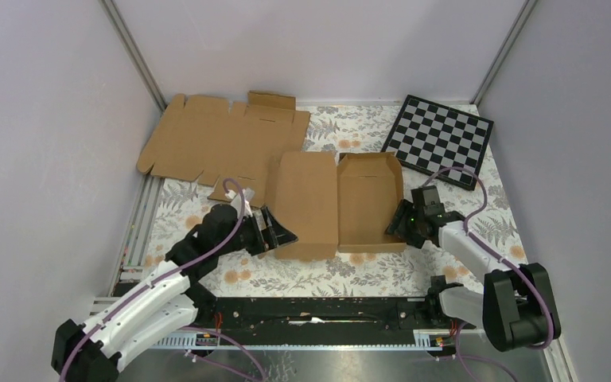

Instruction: Fold the paper box

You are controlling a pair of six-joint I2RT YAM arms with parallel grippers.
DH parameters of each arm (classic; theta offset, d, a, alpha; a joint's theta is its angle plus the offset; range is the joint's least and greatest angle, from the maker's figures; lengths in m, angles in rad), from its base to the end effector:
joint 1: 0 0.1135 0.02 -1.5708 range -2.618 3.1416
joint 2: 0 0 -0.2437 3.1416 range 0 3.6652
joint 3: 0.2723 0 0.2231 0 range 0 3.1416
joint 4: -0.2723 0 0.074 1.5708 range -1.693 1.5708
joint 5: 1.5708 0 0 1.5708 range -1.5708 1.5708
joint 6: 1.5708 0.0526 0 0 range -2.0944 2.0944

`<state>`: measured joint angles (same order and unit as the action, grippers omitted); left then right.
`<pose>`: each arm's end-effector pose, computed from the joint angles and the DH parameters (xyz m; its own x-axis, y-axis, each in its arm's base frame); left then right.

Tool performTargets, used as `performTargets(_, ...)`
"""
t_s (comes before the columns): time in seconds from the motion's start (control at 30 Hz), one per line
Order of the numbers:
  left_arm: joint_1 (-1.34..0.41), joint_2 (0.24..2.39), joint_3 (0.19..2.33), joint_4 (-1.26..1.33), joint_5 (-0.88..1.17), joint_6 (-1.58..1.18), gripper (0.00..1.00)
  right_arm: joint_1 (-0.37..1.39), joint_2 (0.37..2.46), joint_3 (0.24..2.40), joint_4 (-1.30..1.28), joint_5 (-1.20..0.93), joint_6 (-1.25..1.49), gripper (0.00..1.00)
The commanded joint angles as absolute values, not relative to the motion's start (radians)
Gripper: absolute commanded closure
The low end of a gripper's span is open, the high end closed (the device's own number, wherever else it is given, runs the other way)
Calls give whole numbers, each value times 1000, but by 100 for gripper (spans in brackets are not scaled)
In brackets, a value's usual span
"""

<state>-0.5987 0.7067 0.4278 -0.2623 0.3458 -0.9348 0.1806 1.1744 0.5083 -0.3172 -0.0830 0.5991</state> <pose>0.1251 -0.1069 0.2067 -0.8724 -0.3210 -0.3686 0.1151 0.5979 -0.7932 0.1979 0.0406 0.1475 -0.8026 0.4247 -0.4188 0.2766 0.8871 0.3695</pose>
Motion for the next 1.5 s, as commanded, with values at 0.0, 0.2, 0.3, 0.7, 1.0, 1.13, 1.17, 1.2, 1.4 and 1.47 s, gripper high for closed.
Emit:
performTargets(0.0, -722, 715, 500, -222, 177, -1047, 14, 327, 1157, 501, -287, -12, 799, 34)
performTargets(0.2, -965, 827, 561, -165, -19, -1141, 14, 485, 1085, 480, -269, 46, 978, 33)
performTargets(0.3, -1064, 918, 604, -161, -105, -1201, 14, 529, 1054, 464, -258, 62, 1021, 33)
performTargets(0.7, -1264, 1199, 645, -110, -373, -1773, 23, 605, 1067, 439, -203, 58, 1038, 29)
performTargets(1.0, -1273, 1411, 783, -218, -415, -1959, 28, 615, 1015, 423, -203, 69, 994, 27)
performTargets(1.13, -1273, 1448, 804, -251, -440, -2041, 34, 616, 978, 405, -203, 67, 983, 26)
performTargets(1.17, -1273, 1455, 807, -268, -444, -2063, 36, 616, 966, 398, -204, 70, 981, 26)
performTargets(1.2, -1273, 1461, 809, -288, -445, -2083, 39, 615, 953, 391, -203, 74, 976, 26)
performTargets(1.4, -1273, 1505, 785, -303, -419, -2167, 69, 616, 796, 392, -279, 185, 926, 18)
performTargets(1.47, -1273, 1499, 786, -327, -428, -2166, 89, 614, 727, 413, -327, 241, 896, 13)
